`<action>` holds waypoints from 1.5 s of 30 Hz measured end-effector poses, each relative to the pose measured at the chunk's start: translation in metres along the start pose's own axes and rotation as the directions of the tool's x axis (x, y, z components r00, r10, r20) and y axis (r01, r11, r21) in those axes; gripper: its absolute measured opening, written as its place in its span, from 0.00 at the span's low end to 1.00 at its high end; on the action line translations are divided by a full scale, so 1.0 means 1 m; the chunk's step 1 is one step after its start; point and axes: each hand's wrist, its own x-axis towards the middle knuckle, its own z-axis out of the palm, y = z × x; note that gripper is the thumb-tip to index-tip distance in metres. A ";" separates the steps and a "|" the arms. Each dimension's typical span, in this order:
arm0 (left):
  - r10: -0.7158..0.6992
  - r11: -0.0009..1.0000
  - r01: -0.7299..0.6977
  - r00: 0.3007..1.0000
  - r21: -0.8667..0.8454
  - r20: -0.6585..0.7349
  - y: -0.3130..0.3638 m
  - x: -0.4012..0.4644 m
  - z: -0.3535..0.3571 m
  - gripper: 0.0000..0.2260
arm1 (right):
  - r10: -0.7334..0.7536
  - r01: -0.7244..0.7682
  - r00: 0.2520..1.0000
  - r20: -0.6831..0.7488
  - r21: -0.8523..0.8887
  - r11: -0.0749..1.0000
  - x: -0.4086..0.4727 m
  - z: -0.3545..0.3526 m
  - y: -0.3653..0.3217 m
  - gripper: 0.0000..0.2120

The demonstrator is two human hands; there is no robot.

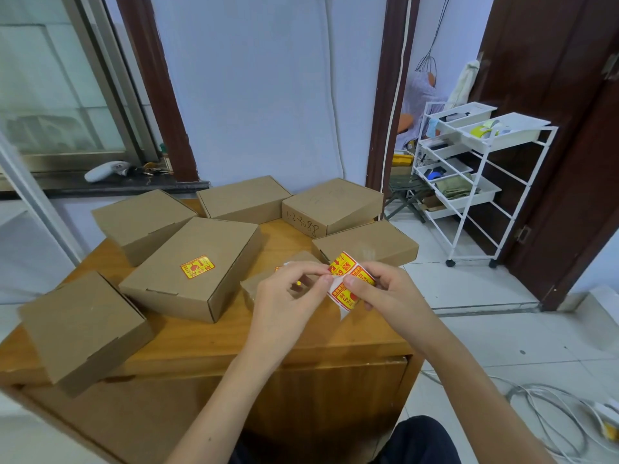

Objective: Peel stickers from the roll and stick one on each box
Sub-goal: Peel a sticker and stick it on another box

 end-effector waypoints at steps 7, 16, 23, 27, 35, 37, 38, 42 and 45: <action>-0.112 0.992 0.111 0.993 -0.057 -0.029 -0.005 0.003 0.003 0.04 | 0.026 -0.026 1.000 -0.001 -0.003 1.000 0.000 -0.004 0.004 0.06; -0.238 0.959 0.219 0.967 -0.182 -0.091 -0.006 0.011 0.005 0.03 | 0.051 -0.052 0.998 -0.028 -0.020 0.998 -0.002 -0.013 0.010 0.05; -0.363 0.855 0.330 0.932 -0.401 -0.007 -0.005 0.017 0.012 0.05 | 0.053 -0.055 0.997 -0.059 -0.029 0.998 -0.001 -0.023 0.014 0.06; -0.397 0.832 0.363 0.918 -0.419 0.006 -0.007 0.021 0.017 0.05 | 0.071 -0.074 0.995 -0.067 -0.033 0.997 0.001 -0.028 0.019 0.05; -0.427 0.828 0.392 0.904 -0.400 0.002 -0.015 0.031 0.022 0.03 | 0.120 -0.124 0.990 -0.071 -0.061 0.990 0.008 -0.034 0.035 0.06; -0.431 0.829 0.387 0.902 -0.404 -0.021 -0.019 0.034 0.021 0.03 | 0.118 -0.124 0.988 -0.095 -0.055 0.991 0.010 -0.035 0.038 0.08; -0.431 0.832 0.382 0.902 -0.403 -0.035 -0.020 0.036 0.020 0.03 | 0.117 -0.124 0.987 -0.109 -0.052 0.991 0.011 -0.036 0.040 0.10; -0.380 0.878 0.338 0.923 -0.338 -0.065 -0.025 0.044 0.019 0.03 | 0.123 -0.127 0.982 -0.144 -0.019 0.992 0.013 -0.042 0.042 0.11; -0.291 0.944 0.278 0.956 -0.179 -0.048 -0.028 0.053 0.026 0.03 | 0.150 -0.154 0.975 -0.163 -0.015 0.988 0.013 -0.044 0.045 0.09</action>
